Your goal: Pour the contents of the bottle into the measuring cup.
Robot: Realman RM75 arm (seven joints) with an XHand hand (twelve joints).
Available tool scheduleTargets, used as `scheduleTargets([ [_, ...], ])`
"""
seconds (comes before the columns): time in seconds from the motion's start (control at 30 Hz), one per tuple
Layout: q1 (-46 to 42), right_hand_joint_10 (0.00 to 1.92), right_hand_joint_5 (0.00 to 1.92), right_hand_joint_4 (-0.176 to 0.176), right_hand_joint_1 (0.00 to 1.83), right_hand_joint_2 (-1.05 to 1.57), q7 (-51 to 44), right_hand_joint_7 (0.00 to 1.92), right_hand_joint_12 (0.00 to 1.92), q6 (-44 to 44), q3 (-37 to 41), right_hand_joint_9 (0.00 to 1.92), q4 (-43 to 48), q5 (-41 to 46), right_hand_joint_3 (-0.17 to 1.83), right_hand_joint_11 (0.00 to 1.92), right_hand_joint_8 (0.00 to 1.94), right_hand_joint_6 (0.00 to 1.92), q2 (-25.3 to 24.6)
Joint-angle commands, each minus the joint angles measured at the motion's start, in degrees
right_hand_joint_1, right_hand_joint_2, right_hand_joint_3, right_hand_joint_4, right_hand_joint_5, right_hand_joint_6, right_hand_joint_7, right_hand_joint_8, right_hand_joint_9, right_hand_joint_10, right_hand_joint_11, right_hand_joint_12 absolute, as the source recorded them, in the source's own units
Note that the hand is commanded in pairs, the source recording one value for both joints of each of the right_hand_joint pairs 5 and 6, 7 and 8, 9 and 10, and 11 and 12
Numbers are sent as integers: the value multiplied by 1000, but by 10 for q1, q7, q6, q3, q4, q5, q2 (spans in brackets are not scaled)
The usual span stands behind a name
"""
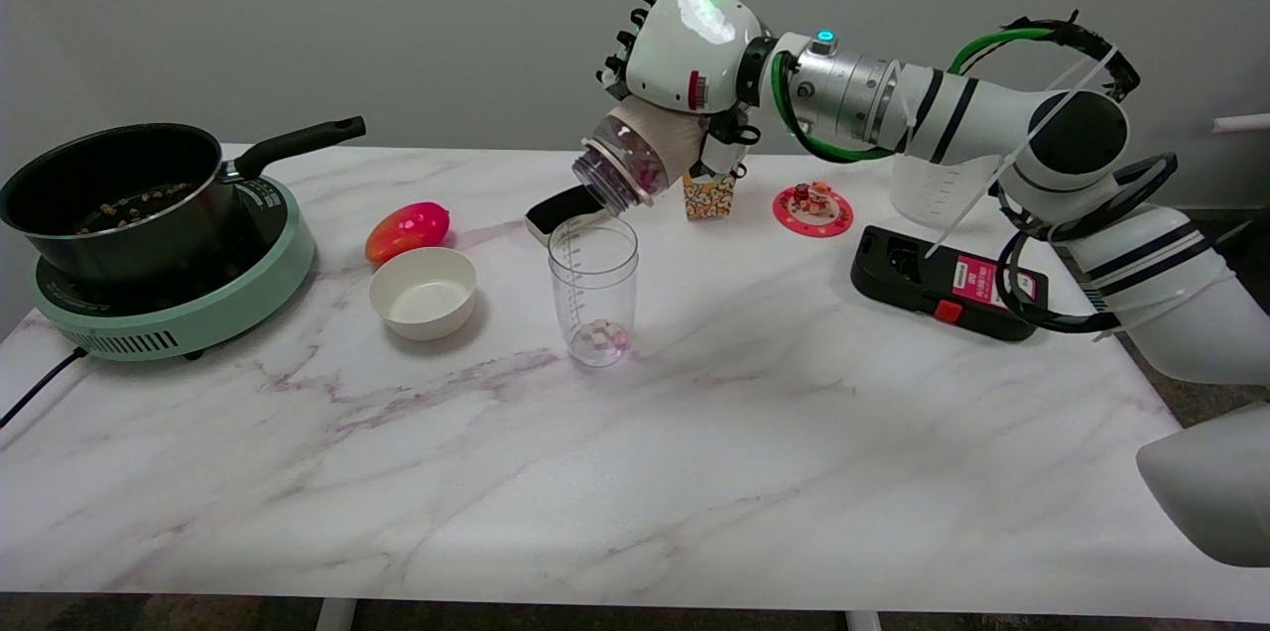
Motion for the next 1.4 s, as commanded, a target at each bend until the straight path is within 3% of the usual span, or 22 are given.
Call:
scheduleTargets([
  [0.03, 14, 1445, 1824, 0, 1501, 1065, 1, 1592, 1226, 14, -8, 1445, -4, -17, 847, 1226, 1592, 1824, -6],
  [1.4, -10, 1443, 1833, 0, 1491, 1084, 1, 1591, 1226, -8, 0, 1443, 2, -9, 841, 1226, 1591, 1833, -1],
])
